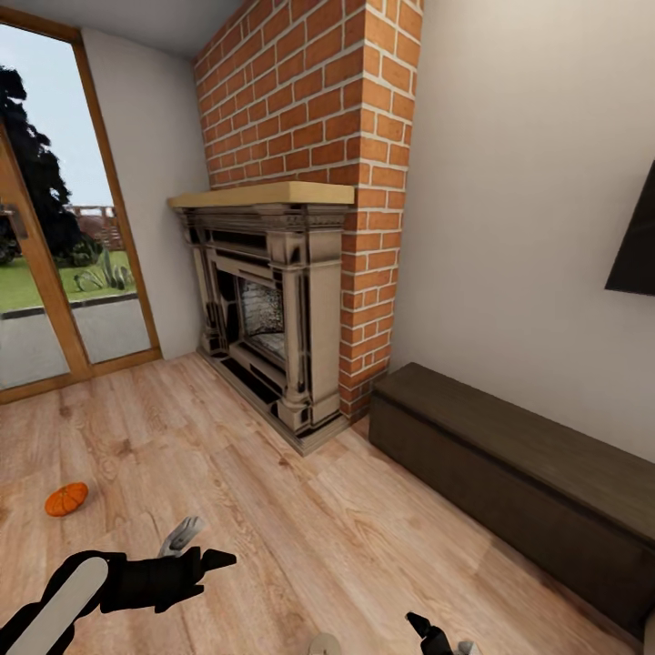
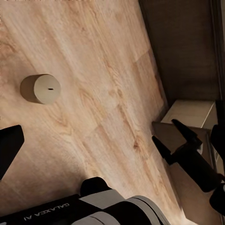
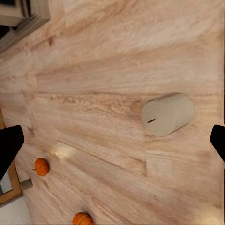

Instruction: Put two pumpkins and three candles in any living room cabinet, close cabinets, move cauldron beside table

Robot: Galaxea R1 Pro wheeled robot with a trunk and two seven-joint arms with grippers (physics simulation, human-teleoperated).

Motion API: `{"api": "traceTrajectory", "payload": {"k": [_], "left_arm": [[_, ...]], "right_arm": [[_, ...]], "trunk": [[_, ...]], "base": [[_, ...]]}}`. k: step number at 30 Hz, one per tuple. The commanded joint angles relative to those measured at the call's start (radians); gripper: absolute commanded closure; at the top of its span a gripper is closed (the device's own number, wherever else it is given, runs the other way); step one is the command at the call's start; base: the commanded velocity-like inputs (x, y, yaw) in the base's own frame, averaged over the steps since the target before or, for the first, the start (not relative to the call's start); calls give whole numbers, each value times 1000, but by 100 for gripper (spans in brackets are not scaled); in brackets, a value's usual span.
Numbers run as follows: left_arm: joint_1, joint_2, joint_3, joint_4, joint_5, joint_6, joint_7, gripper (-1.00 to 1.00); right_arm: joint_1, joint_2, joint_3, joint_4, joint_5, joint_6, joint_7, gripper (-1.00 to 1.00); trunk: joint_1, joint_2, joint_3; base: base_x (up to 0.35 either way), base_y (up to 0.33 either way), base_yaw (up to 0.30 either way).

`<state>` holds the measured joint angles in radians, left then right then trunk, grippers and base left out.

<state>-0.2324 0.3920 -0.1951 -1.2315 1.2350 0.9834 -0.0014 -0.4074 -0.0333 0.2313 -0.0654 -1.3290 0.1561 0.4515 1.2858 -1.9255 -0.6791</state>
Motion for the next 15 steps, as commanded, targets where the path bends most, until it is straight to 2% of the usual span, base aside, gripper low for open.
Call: {"api": "traceTrajectory", "payload": {"k": [1,6,15], "left_arm": [[-1,1,-1,0,1,1,0,-100],[-1,1,-1,1,3,1,-3,-100],[-1,2,0,1,7,1,-8,-100]], "right_arm": [[-1,0,8,0,-10,-15,3,-100],[-1,0,8,0,-8,-50,2,-100],[-1,0,9,0,-4,-59,0,-100]], "trunk": [[0,0,-1],[0,0,-1],[0,0,-1]], "base": [[-41,119,0],[-53,131,0],[-6,30,3]]}}
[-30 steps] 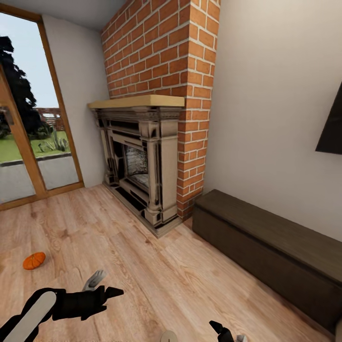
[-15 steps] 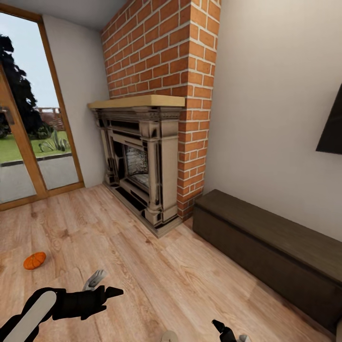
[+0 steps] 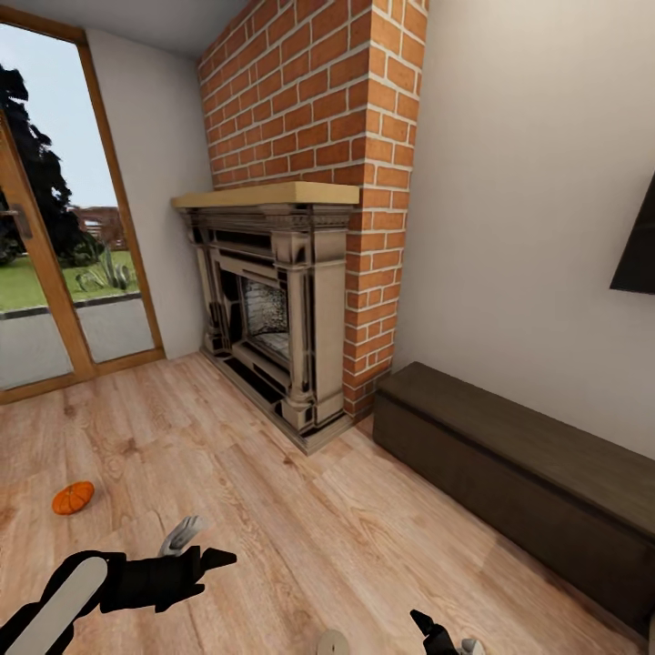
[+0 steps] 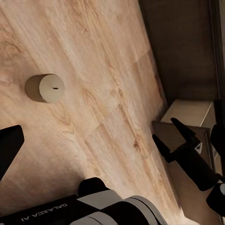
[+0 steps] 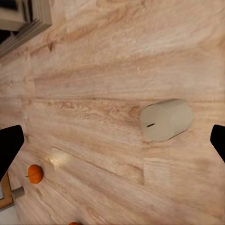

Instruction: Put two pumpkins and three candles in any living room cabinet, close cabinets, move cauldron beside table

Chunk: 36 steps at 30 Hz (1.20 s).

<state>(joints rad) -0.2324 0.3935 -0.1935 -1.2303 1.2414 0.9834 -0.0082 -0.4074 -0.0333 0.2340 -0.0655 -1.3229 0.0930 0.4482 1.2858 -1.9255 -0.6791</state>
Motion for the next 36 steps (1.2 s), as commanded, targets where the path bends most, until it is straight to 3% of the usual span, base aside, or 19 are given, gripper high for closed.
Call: {"api": "traceTrajectory", "payload": {"k": [1,9,12,15,16,18,20,24,26,36], "left_arm": [[-1,1,-1,0,0,1,-1,-100],[-1,0,-3,-1,-6,1,9,-100],[-1,0,-5,-4,-9,-1,23,-100],[-1,-1,-5,-8,-9,-1,73,-100],[-2,-3,-6,-15,-8,-2,122,-100],[-2,-8,-6,-24,-8,-3,174,-100],[-3,-25,-7,-39,-9,-3,270,-100],[-4,-45,-7,-48,-10,-13,384,-100],[-4,-50,-7,-50,-9,-17,409,-100],[-4,-54,-10,-73,-8,-20,427,-100]], "right_arm": [[-1,0,7,0,-10,4,3,-100],[-1,0,9,23,-9,-33,-14,-100],[-1,0,12,33,-8,-68,-105,-100],[-1,1,13,34,-7,-87,-203,-100],[-1,2,14,32,-7,-99,-257,-100],[-1,2,15,30,-6,-112,-307,-100],[-1,0,24,28,-5,-127,-370,-100],[-1,-2,62,26,-5,-135,-400,-100],[-1,-1,72,24,-5,-138,-403,-100],[-1,-1,78,24,-6,-176,-396,-100]], "trunk": [[0,0,-1],[0,0,-1],[0,0,-1],[0,0,-1],[0,0,-1],[0,0,-1],[0,0,-1],[0,0,-1],[0,0,-1],[0,0,3]], "base": [[-1,77,43],[0,21,171],[0,1,272],[0,0,280],[0,0,285],[0,0,287],[0,0,240],[0,-7,178],[-7,-120,142],[-10,-88,-62]]}}
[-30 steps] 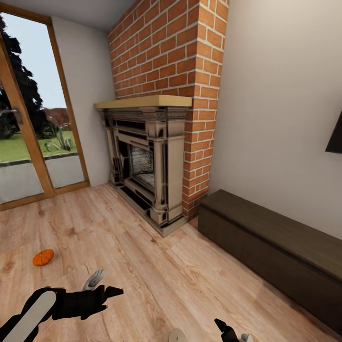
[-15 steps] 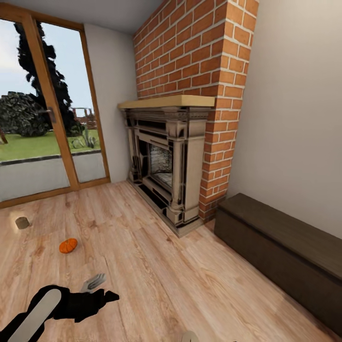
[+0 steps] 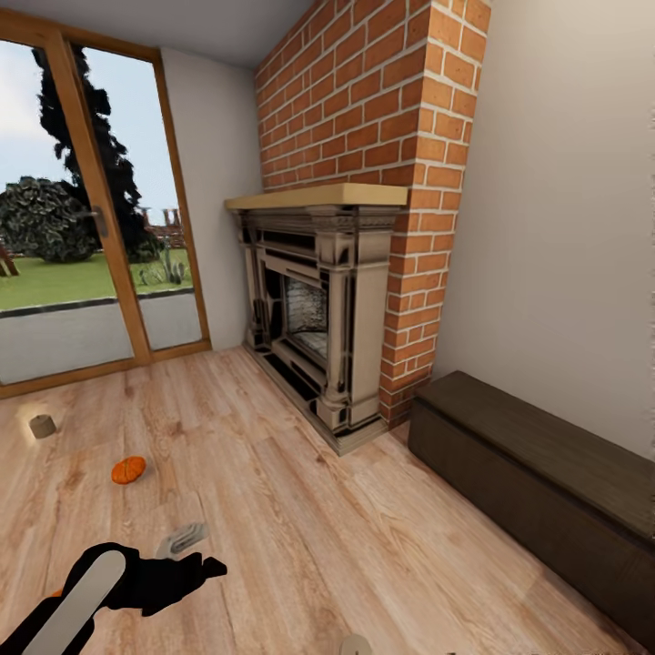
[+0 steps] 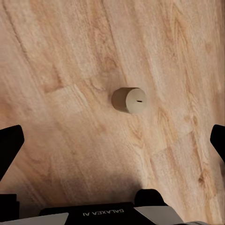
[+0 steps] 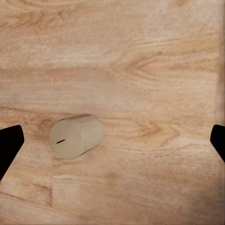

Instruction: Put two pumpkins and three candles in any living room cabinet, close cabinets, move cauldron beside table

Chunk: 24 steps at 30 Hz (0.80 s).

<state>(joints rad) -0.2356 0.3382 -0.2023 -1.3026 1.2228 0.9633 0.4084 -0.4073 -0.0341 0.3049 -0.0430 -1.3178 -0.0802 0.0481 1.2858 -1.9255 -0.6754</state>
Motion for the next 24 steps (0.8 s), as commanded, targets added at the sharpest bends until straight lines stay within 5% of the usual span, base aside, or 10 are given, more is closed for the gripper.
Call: {"api": "traceTrajectory", "payload": {"k": [1,24], "left_arm": [[-1,1,-2,-1,11,0,10,-100],[-1,1,6,8,14,3,0,-100]], "right_arm": [[-1,0,7,1,-11,-4,4,-100],[-1,0,6,-3,-11,-6,7,-100]], "trunk": [[0,0,-1],[0,0,0]], "base": [[-1,-120,-74],[0,-39,-7]]}}
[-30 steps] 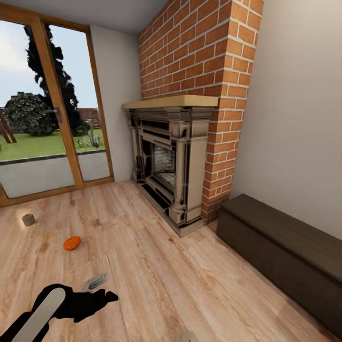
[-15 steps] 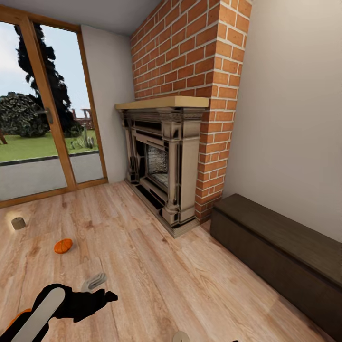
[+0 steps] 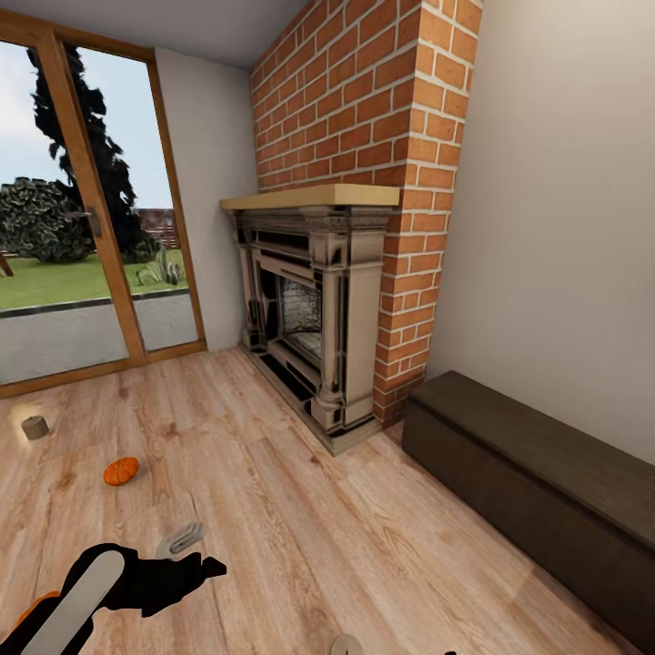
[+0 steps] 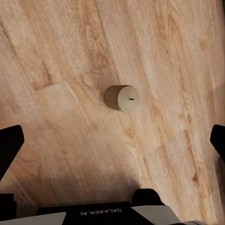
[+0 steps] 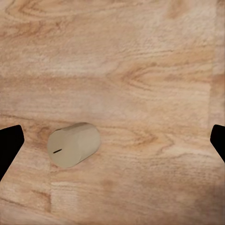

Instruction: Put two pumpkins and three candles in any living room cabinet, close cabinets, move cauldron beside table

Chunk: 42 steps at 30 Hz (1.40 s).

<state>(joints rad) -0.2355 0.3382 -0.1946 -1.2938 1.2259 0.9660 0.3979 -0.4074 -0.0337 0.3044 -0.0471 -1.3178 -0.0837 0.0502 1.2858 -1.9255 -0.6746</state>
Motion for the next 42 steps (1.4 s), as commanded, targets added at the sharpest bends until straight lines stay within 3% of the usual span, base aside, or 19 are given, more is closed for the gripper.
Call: {"api": "traceTrajectory", "payload": {"k": [1,17,42], "left_arm": [[-1,1,-2,-1,10,0,10,-100],[-1,1,-4,-2,11,0,14,-100],[-1,0,-9,-1,7,-3,24,-100]], "right_arm": [[-1,0,7,1,-11,-3,5,-100],[-1,-1,7,1,-10,-4,7,-100],[-1,0,9,1,-9,-5,7,-100]], "trunk": [[0,0,-1],[0,0,-1],[0,0,-1]], "base": [[0,0,0],[0,-97,0],[0,-6,0]]}}
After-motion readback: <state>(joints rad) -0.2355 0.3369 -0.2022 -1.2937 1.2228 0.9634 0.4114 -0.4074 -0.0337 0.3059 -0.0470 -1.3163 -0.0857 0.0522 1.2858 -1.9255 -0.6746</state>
